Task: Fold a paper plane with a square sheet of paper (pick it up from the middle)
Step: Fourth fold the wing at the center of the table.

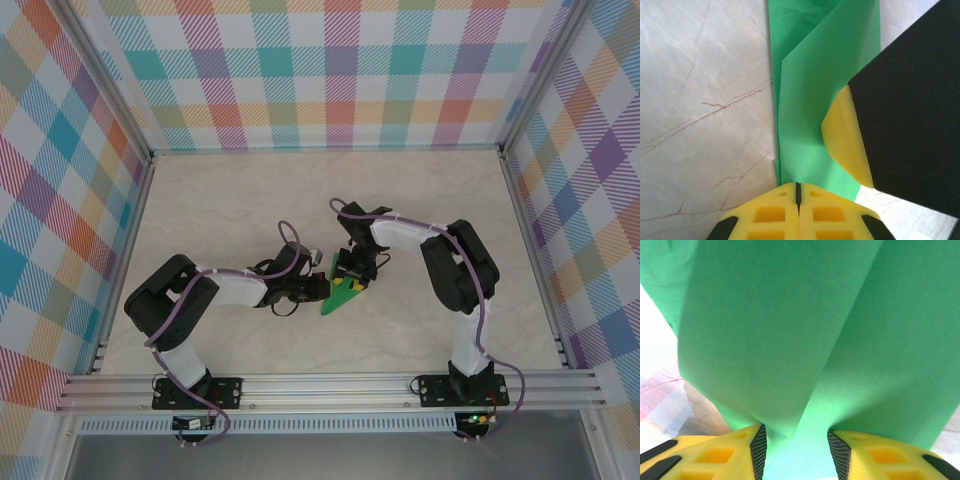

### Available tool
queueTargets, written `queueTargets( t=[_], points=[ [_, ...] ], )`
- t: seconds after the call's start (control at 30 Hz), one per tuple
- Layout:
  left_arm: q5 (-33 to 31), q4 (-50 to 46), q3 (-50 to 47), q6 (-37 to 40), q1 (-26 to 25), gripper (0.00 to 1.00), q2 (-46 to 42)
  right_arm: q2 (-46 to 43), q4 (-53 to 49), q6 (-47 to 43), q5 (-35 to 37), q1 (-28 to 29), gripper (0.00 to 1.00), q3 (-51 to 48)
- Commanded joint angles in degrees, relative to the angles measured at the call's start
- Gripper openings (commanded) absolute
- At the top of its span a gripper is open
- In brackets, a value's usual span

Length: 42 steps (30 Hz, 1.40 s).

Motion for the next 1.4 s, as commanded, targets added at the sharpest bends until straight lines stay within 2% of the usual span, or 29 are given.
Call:
queueTargets(
  t=[0.0,0.17,0.33,0.37,0.4,0.53,0.63,0.8,0.97,1.37],
  points=[
    [-1.7,0.6,0.6,1.1,0.2,0.0,0.8,6.8,0.9,-0.7,5.0,1.7,0.44,-3.6],
    [-2.0,0.6,0.6,1.2,0.1,0.0,1.3,2.0,0.8,-0.7,4.7,1.7,0.44,-2.1],
    [-2.4,0.6,0.2,1.4,0.0,0.0,1.6,-6.7,1.5,-0.2,6.2,1.5,0.47,-1.3],
    [-2.4,-6.8,0.1,1.3,-0.1,0.0,1.7,-8.8,1.8,-0.1,6.9,1.4,0.47,-1.7],
    [-2.5,-6.9,0.0,1.4,-0.1,0.0,1.7,-10.8,2.4,0.1,7.5,1.2,0.47,-2.3],
    [-2.5,-7.1,-0.1,1.3,-0.1,0.0,1.7,-17.2,6.3,0.1,8.1,0.4,0.48,-6.1],
    [-2.7,-6.9,-0.3,1.2,-0.1,0.0,1.7,-19.8,12.5,-0.4,5.5,-0.5,0.46,-9.9],
    [-2.5,-6.9,-0.2,1.0,-0.1,0.0,2.1,-18.2,21.4,-1.5,-2.3,-1.0,0.34,-11.9],
    [-2.9,-7.4,-0.3,0.9,0.0,0.0,2.0,-15.3,24.2,-2.1,-4.0,-1.5,0.2,-12.9],
    [-3.3,-8.3,0.0,0.8,-0.1,0.0,2.0,-11.5,30.9,-5.4,-8.6,-2.5,0.15,-18.5]
  ],
)
